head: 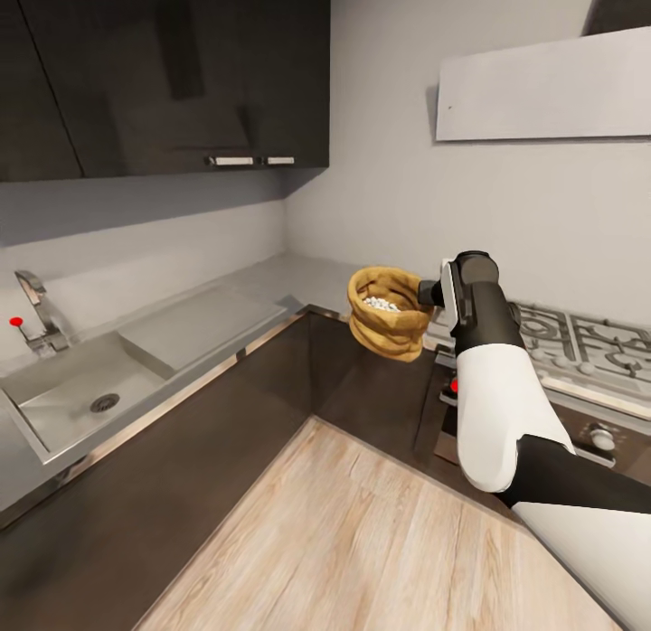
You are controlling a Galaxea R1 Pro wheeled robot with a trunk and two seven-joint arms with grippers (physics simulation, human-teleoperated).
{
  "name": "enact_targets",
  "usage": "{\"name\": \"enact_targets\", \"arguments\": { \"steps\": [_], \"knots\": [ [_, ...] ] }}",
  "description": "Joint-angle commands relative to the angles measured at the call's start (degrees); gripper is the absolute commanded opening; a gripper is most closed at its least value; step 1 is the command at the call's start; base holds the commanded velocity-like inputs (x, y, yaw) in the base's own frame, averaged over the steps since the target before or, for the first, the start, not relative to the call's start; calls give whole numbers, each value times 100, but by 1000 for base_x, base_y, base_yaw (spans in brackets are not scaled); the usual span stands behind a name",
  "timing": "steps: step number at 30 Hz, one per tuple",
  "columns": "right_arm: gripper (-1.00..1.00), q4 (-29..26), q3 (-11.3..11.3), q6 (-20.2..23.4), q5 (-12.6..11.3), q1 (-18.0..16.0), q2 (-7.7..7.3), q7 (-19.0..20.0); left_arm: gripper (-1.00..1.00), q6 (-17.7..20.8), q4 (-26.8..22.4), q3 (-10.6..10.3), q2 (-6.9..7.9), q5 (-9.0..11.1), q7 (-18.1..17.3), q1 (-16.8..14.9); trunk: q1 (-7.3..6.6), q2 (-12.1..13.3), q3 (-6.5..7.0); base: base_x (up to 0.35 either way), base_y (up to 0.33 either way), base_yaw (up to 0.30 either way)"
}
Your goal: In the kitchen, take the popcorn bag from the countertop, put it into the microwave, and heat it until the popcorn is cooked so the cooked popcorn ends up inside the bag.
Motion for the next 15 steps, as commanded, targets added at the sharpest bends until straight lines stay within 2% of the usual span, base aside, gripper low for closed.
{"name": "enact_targets", "arguments": {
  "steps": [1,15],
  "knots": [
    [-100,-3,-15,13,-35,-7,6,-40,100,-9,-8,8,-3,16,12,2,1,-4,3,0,0,0],
    [-100,6,-15,13,-84,-11,6,-33,100,-9,-10,8,1,20,13,2,1,-4,128,0,0,0]
  ]
}}
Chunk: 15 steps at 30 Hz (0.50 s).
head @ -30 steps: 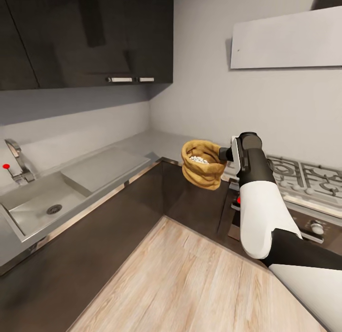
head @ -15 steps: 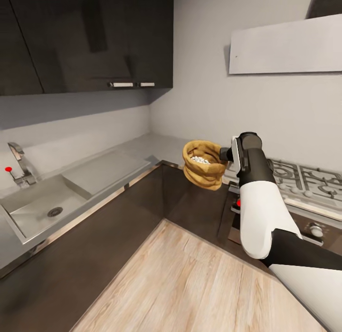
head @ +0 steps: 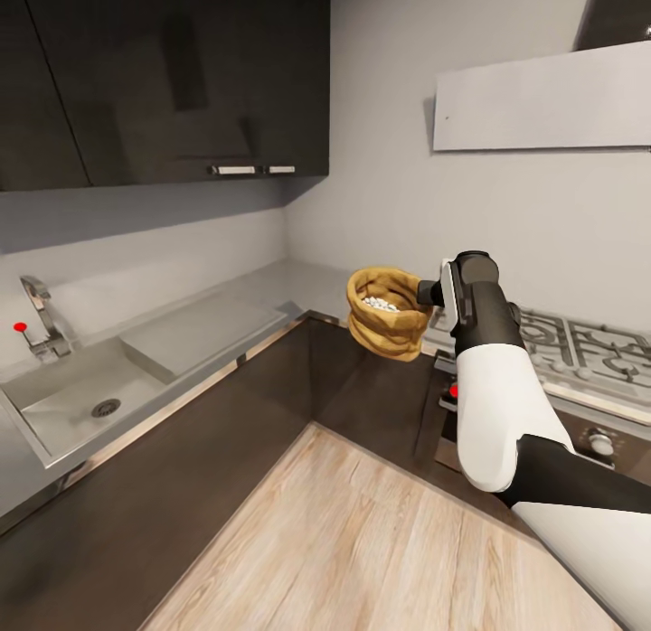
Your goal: In the kitchen, take the popcorn bag from the countertop, put it into the microwave, and heat it until the popcorn is cooked so the cooked popcorn ends up inside the bag.
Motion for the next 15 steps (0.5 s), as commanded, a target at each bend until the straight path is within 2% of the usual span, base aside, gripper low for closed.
{"name": "enact_targets", "arguments": {
  "steps": [1,15],
  "knots": [
    [-100,-3,-14,13,-37,-6,6,-43,100,-9,-8,8,-1,14,15,2,1,-4,3,0,0,0],
    [-100,-3,-44,13,-50,11,6,-51,100,-9,-10,8,-7,14,14,2,1,-4,44,0,0,0]
  ]
}}
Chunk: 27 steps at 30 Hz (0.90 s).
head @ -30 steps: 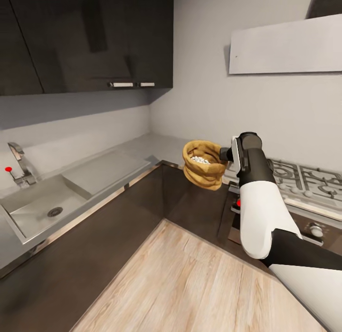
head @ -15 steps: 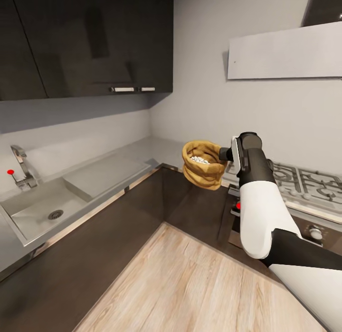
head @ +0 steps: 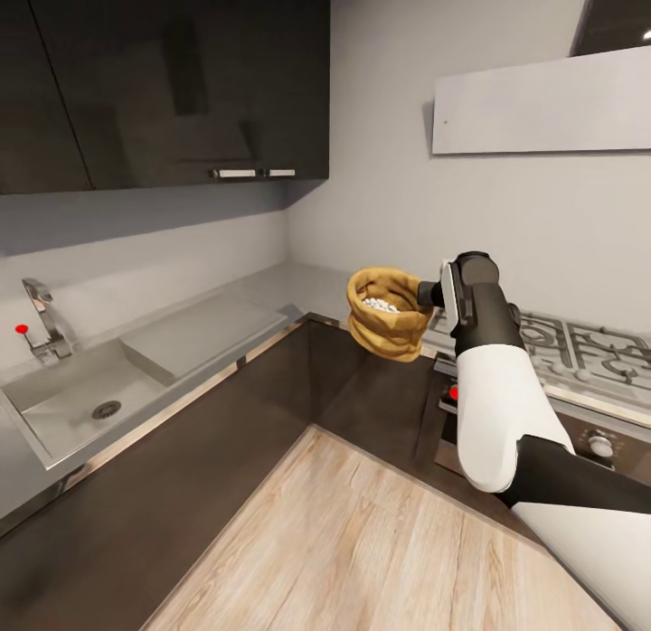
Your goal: In the kitchen, take the popcorn bag from the countertop, put it into the microwave, and heat it until the popcorn is cooked so the cooked popcorn ends up inside the bag.
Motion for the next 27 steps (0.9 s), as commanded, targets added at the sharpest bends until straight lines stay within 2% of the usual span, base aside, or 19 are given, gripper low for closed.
{"name": "enact_targets", "arguments": {
  "steps": [1,9,17,23,27],
  "knots": [
    [-100,-2,-17,13,-36,-5,6,-43,100,-9,-8,8,-2,17,15,2,1,-5,-6,0,0,0],
    [-100,89,-20,13,-38,52,6,-34,100,-9,-10,10,3,23,18,2,1,-5,-6,0,0,0],
    [-100,757,-27,13,-37,210,6,-45,100,-9,-10,16,-2,23,19,2,1,-5,-6,0,0,0],
    [-100,806,-28,13,-20,632,6,-48,100,-9,-10,16,-2,23,19,2,1,-5,-6,0,0,0],
    [-100,813,-29,13,-37,738,6,-42,100,-9,-10,16,-2,23,18,2,1,-5,-6,0,0,0]
  ]
}}
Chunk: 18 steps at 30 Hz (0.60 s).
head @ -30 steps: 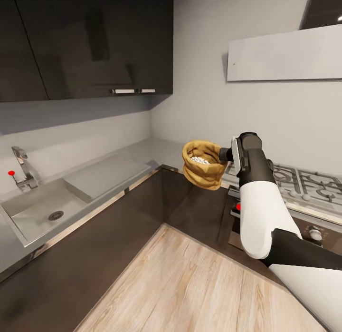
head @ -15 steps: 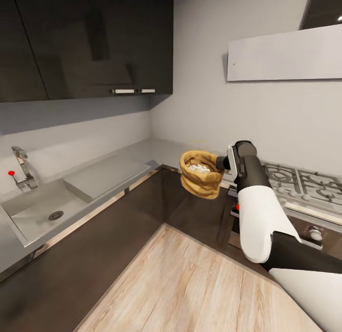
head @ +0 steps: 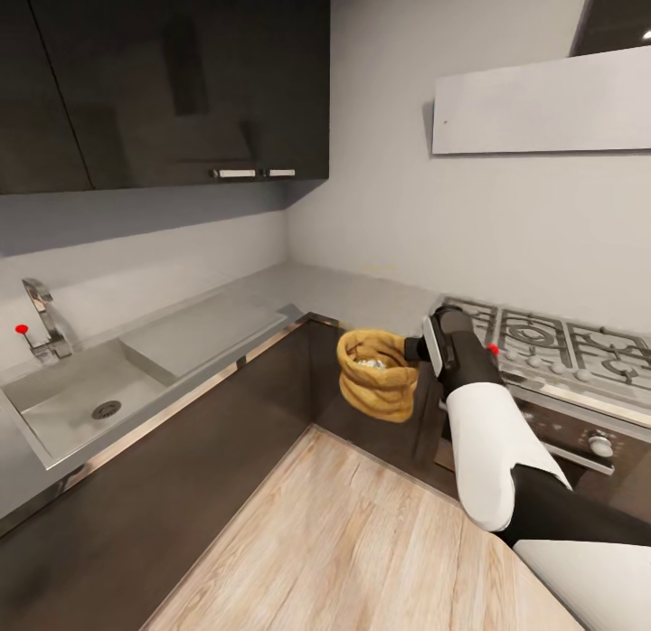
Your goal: In the kitchen, take the popcorn bag from the countertop, put it into the microwave, and heat it until the popcorn is cooked so the cooked popcorn ends up inside the bag.
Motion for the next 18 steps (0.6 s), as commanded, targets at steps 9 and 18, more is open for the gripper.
{"name": "enact_targets", "arguments": {
  "steps": [9,18],
  "knots": [
    [-100,-8,-120,12,-115,410,-89,65,100,-9,-9,7,-2,13,13,2,1,-5,-6,0,0,-36],
    [-100,-23,-153,12,-123,454,-123,114,100,-16,-16,8,5,20,15,2,1,-5,-6,0,0,-235]
  ]
}}
